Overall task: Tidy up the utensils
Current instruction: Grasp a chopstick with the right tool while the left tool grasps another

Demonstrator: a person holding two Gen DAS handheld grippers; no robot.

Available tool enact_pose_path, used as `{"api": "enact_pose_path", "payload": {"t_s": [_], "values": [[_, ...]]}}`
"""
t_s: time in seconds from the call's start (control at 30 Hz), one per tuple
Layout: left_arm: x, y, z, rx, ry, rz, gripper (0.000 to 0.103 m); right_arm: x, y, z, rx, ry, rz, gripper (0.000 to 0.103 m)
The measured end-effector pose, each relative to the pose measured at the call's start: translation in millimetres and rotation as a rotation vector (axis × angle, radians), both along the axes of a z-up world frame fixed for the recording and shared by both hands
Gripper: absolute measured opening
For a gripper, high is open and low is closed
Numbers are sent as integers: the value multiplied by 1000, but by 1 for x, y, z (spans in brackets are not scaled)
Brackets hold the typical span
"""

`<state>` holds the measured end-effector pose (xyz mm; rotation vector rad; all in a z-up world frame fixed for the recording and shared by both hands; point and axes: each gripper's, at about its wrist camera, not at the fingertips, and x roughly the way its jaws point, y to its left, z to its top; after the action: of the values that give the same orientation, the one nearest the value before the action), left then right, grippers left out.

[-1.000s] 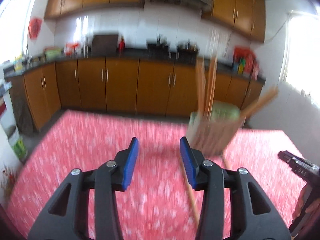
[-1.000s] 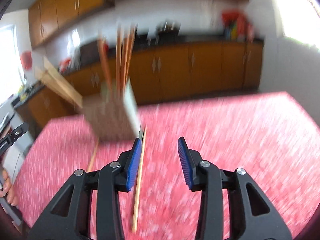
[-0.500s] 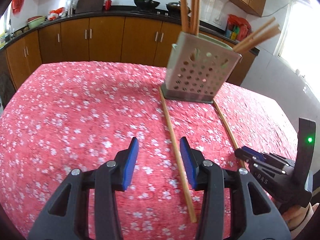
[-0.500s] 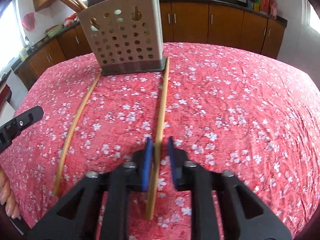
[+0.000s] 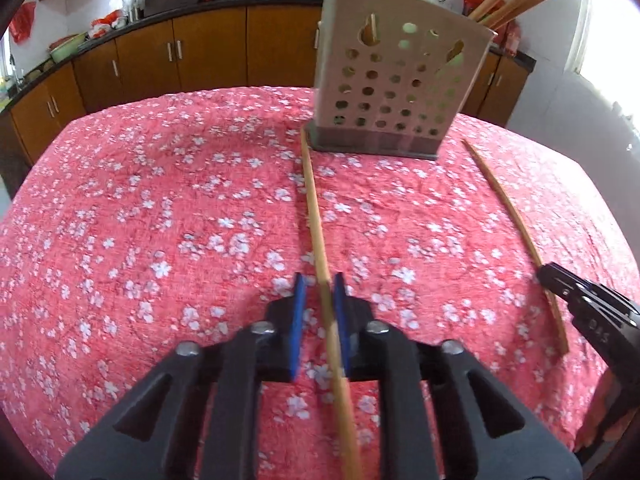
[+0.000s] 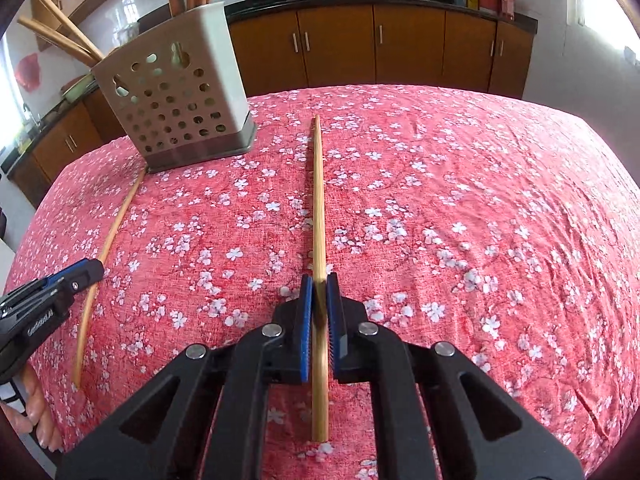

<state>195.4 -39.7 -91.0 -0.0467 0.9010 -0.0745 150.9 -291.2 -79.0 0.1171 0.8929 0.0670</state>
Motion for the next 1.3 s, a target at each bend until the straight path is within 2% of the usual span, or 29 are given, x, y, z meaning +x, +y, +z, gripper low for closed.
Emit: {"api": "enact_pose_path", "payload": {"t_s": [0.13, 0.3, 0.5, 0.7, 0.9, 1.3], "values": [[5, 17, 0, 5, 0, 38, 8, -1, 3, 0, -5, -4, 16, 8], [14, 60, 0, 15, 3, 116, 8, 4, 11, -1, -29, -10, 25, 8], [18, 92, 1, 19, 0, 122, 10, 18, 11, -3, -78, -14, 7, 8], [17, 98, 1, 28, -14, 80, 18, 30, 9, -6, -92, -19, 6, 9], [13, 99, 1, 6, -15, 83, 18, 32, 11, -7, -96, -19, 7, 9], [12, 97, 0, 9, -15, 87, 18, 30, 9, -7, -82, -20, 4, 10]]}}
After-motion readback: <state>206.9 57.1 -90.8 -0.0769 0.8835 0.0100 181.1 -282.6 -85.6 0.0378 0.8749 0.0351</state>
